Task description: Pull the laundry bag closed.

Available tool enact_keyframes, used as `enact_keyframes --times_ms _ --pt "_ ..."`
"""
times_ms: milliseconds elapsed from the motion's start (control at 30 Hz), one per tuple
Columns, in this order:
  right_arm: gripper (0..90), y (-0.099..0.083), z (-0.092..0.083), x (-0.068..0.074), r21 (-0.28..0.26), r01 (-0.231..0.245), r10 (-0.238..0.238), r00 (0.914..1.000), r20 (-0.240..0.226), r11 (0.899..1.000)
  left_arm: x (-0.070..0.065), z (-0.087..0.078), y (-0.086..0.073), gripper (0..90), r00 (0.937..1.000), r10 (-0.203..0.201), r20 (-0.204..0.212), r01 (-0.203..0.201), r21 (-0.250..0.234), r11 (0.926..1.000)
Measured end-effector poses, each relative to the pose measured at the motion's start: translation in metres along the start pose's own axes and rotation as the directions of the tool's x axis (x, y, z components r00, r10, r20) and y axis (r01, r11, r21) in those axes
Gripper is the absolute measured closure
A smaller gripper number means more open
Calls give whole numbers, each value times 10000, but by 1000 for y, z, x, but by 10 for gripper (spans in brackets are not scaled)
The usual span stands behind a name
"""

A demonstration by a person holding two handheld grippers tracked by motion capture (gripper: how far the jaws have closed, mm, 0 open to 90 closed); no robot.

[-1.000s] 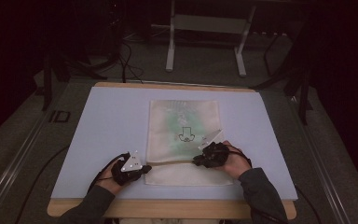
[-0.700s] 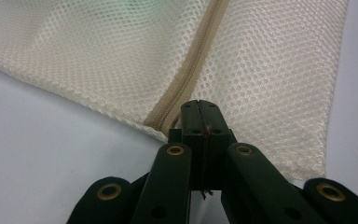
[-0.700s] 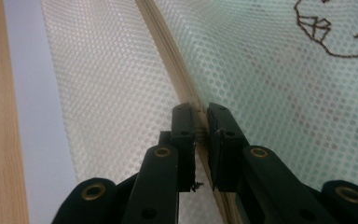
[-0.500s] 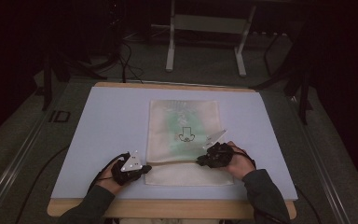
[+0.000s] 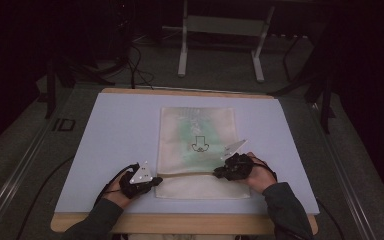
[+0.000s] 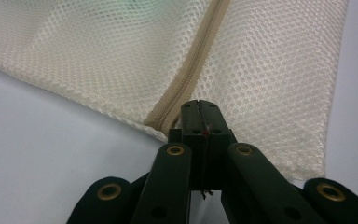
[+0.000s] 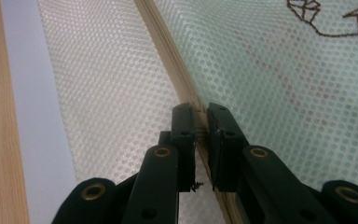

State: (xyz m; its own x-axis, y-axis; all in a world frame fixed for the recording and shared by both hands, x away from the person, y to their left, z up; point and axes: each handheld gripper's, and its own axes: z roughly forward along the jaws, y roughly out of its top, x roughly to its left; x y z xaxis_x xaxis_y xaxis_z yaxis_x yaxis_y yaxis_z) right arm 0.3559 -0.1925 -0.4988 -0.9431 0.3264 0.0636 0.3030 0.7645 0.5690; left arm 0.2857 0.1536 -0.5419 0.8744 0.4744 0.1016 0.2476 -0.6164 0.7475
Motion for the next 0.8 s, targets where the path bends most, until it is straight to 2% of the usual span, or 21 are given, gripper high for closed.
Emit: enact_keyframes --times_ms 800 --pt "820 -18 -12 -5 -90 -419 420 9990 182 9991 0 0 0 896 10000 -4 3 4 -7 10000"
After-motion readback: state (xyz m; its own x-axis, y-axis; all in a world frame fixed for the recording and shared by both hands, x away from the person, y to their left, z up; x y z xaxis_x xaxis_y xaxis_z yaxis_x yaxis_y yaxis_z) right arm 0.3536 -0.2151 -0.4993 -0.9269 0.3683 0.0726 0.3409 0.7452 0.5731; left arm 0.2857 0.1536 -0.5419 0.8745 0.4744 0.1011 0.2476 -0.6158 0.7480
